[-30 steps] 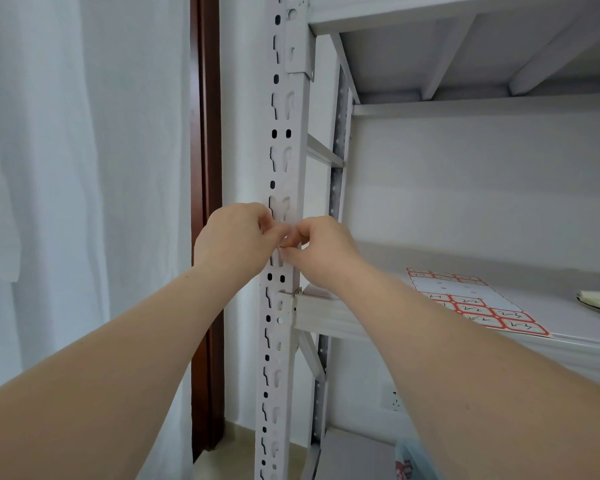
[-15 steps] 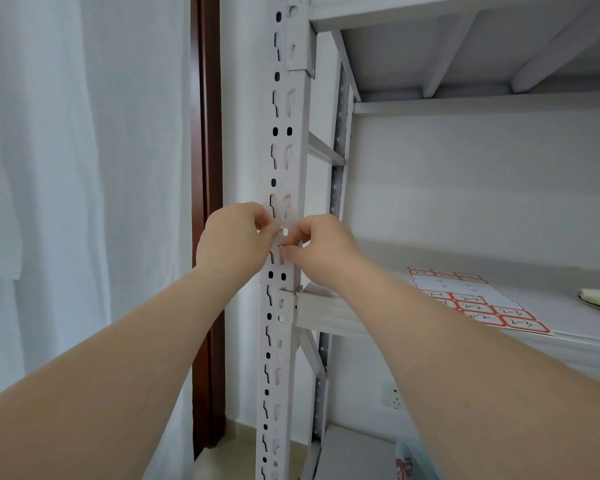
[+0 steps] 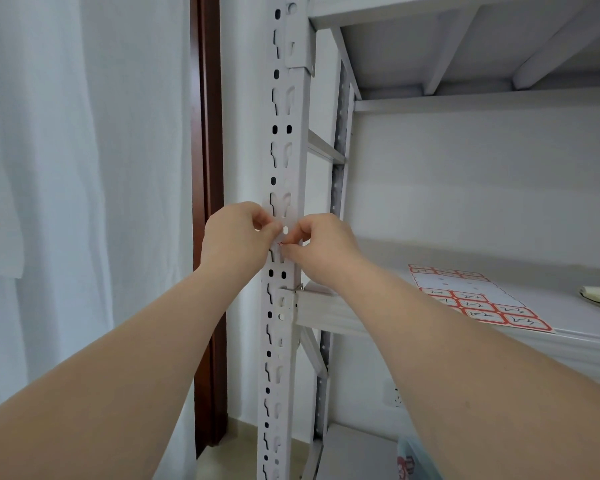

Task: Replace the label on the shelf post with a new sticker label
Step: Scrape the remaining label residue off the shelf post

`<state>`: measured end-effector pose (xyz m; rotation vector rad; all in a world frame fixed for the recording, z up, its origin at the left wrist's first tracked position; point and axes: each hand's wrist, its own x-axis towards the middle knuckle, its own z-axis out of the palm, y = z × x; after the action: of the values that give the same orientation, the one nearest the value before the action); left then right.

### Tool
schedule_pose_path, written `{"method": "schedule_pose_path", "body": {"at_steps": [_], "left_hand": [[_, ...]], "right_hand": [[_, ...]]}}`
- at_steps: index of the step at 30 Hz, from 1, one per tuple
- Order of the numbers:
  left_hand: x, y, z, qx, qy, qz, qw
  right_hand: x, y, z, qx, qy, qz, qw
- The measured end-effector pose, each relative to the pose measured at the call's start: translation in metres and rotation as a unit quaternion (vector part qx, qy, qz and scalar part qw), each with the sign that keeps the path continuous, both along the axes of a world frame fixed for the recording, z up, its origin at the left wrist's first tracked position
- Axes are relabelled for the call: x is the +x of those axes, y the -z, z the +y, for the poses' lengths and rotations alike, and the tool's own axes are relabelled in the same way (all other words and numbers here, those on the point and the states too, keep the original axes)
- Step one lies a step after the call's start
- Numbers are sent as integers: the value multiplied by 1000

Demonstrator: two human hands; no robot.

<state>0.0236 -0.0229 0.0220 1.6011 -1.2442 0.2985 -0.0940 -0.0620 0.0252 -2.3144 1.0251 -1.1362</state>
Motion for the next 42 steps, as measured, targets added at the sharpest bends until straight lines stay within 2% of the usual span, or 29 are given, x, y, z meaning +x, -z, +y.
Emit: {"method": "schedule_pose_path", "body": {"at_steps": [19,42], "left_hand": [[-3,0,4,-12,15,44,999],[-6,1,6,-12,11,32,999]], "right_hand": [[1,2,-3,9,-4,-11,1000],[1,2,-3,13,-5,-18,1000]]}}
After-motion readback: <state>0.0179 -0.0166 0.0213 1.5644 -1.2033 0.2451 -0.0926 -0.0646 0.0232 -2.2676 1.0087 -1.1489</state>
